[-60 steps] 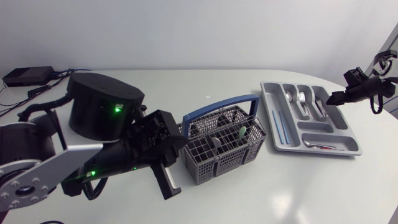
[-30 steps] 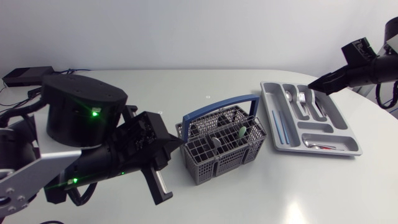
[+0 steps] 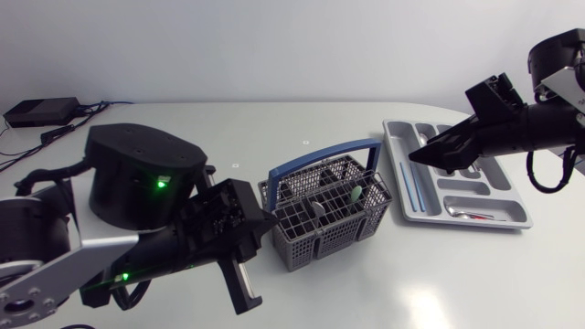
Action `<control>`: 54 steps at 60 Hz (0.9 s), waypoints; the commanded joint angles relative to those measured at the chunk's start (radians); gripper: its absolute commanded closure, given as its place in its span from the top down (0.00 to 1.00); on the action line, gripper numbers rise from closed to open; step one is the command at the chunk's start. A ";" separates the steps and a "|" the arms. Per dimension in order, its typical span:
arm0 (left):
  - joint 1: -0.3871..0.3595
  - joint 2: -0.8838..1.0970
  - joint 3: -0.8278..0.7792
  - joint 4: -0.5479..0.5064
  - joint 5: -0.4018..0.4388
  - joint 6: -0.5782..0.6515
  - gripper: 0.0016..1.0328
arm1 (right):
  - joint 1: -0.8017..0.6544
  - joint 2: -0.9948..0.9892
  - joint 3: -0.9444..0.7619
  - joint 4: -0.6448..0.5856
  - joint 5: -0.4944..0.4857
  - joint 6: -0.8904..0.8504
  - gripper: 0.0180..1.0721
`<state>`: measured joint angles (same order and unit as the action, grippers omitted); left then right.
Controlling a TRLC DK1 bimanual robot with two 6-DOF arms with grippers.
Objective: Unload the cutlery basket into the drawer organizer.
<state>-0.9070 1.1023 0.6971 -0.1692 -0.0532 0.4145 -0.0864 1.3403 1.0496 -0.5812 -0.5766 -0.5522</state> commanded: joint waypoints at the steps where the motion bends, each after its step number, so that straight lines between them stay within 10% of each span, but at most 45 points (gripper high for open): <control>1: -0.015 0.024 0.019 0.016 0.007 -0.017 0.07 | 0.030 -0.026 -0.048 -0.022 -0.006 0.031 0.79; 54: -0.040 0.077 0.081 -0.001 0.007 0.009 0.07 | 0.224 0.017 0.058 -0.229 0.041 0.514 0.78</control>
<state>-0.9413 1.1790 0.7750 -0.1665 -0.0532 0.4191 0.1238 1.3293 1.0641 -0.7837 -0.5449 -0.1295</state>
